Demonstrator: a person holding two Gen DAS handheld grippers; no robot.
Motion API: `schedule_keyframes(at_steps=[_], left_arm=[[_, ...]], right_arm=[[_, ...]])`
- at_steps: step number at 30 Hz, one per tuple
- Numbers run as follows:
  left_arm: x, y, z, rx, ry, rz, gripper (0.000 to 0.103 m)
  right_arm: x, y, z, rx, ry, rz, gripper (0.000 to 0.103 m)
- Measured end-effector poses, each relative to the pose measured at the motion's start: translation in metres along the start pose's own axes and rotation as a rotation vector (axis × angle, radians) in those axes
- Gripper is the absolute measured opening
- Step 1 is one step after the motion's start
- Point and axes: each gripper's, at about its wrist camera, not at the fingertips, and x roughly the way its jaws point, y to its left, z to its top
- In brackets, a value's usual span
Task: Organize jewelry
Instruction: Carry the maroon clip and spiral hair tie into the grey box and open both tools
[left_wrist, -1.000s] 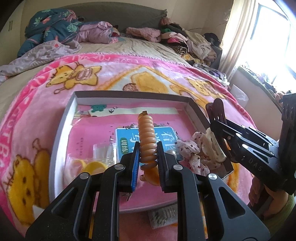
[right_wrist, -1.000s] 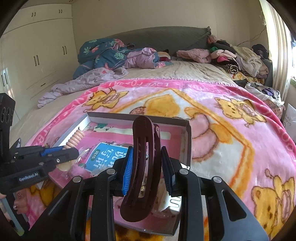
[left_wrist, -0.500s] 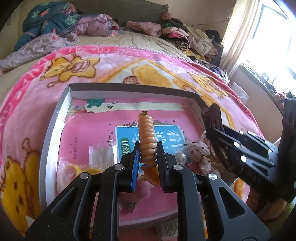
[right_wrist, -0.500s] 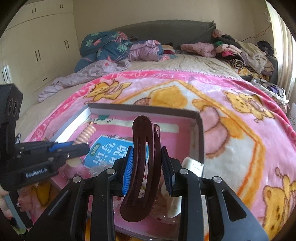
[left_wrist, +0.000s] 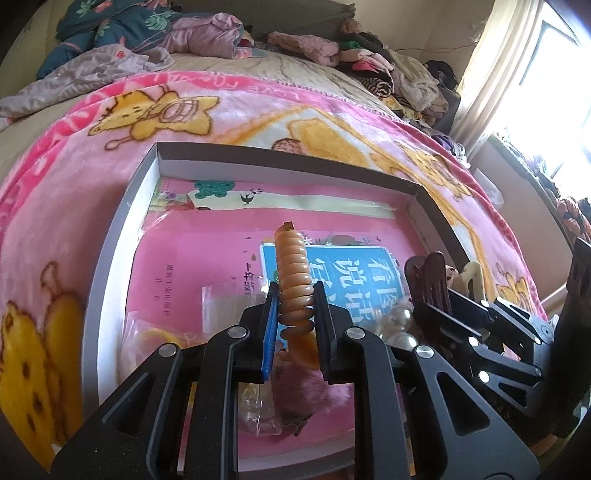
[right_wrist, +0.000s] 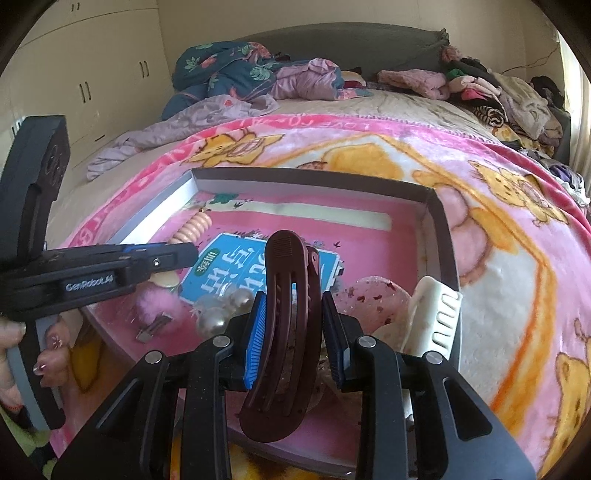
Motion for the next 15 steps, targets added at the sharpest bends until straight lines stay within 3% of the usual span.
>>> schedule_keyframes(at_steps=[12, 15], left_arm=[[0.002, 0.002, 0.001, 0.004, 0.004, 0.004, 0.011], [0.002, 0.002, 0.001, 0.003, 0.004, 0.004, 0.011]], right_arm=[[-0.006, 0.011, -0.011, -0.005, 0.021, 0.025, 0.029], [-0.011, 0.011, -0.013, 0.001, 0.019, 0.029, 0.034]])
